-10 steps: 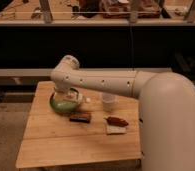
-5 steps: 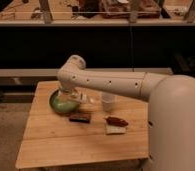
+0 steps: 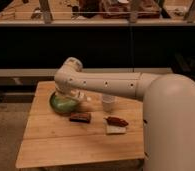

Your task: Place the bottle in the ceramic bowl

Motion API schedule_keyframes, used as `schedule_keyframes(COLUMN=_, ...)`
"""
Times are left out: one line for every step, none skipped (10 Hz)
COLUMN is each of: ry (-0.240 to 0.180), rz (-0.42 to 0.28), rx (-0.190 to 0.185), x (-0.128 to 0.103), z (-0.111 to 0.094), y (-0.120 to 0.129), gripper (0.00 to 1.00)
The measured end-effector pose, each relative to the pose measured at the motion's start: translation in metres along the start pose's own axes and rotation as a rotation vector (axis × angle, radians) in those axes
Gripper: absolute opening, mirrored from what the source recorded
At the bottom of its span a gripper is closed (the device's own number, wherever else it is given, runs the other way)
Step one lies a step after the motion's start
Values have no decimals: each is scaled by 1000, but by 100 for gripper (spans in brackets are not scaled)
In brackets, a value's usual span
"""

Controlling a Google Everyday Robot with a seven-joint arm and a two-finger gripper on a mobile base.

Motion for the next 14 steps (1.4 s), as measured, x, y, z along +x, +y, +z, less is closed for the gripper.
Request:
schedule_keyframes(ry=1, rz=-13, rx=1, x=0, z=-1, y=-1, gripper=29)
schedule_keyframes(ry=3, rz=-33, rx=7, x=-1, z=-3, y=-6, gripper=20)
schedule_keyframes(ry=-3, rz=-72, rx=11, x=-14, z=-3, y=-11, gripper=7)
schedule_keyframes(ry=-9, rz=-100, rx=17, x=-30, z=-2, y=-15, gripper=1)
schedule_keyframes(ry=-19, rz=-122, rx=19, x=-48, z=1, y=-19, gripper=0)
schedule_keyframes(ry=-28, rz=-133, rx=15, x=-63, z=5, y=-20, gripper=0)
schedule_keyframes(ry=-52, rz=-135, rx=-10, x=-81, z=12, y=-21, gripper=1)
schedule_keyframes(ry=-70, rz=-131, rx=-38, x=-87, z=16, y=-24, gripper=7)
schedule_keyframes(ry=-76, rz=-128, rx=-49, x=-88, z=18, y=-26, gripper=13)
schedule_keyframes(ry=-67, rz=-114, rx=-48, x=-83, z=20, y=-22, gripper=27)
schedule_keyframes(ry=-59, rz=-104, rx=-41, x=-77, z=21, y=-17, gripper=36)
schedule_keyframes(ry=-53, rz=-99, rx=-35, x=-66, z=21, y=-17, gripper=43)
schedule_keyframes(ry=-56, rz=-96, rx=-34, x=-50, z=20, y=-21, gripper=53)
schedule_keyframes(ry=-62, rz=-95, rx=-39, x=-44, z=20, y=-21, gripper=54)
